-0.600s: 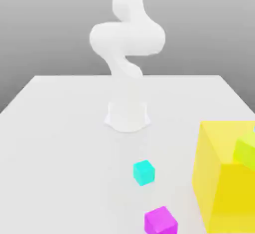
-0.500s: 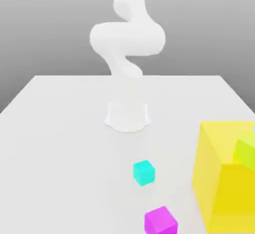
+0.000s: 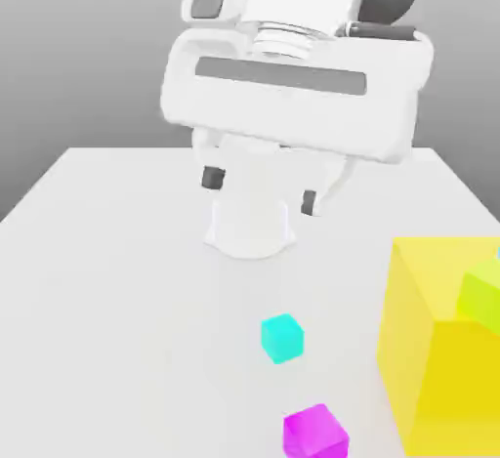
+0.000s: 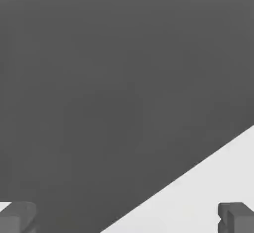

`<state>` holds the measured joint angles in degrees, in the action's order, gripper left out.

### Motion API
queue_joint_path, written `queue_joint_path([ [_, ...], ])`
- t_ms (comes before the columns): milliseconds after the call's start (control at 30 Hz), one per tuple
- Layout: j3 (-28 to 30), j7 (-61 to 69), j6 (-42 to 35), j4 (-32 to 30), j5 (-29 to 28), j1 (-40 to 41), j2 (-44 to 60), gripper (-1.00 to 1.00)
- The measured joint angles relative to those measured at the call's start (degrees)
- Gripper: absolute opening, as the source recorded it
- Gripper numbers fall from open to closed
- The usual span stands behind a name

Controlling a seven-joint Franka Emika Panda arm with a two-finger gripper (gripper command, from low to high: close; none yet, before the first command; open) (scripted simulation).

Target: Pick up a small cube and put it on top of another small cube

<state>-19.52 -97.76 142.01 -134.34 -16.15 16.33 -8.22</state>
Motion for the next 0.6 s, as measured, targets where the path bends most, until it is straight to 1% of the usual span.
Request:
queue_joint_path([
  [133,-0.9,-9.7,2.1,-0.5,-2.6,0.3,7.1,0.00],
  [233,-0.7,-16.1,3.8,-1.0,-3.4,-0.3,12.2,0.00],
  [367,-0.4,-23.3,6.6,-1.8,-2.5,-1.5,18.3,0.00],
  [533,-0.9,-29.9,10.7,-2.7,1.4,-2.6,25.1,0.00],
  [600,0.5,-32.0,13.4,-2.2,0.0,-3.7,28.7,0.00],
])
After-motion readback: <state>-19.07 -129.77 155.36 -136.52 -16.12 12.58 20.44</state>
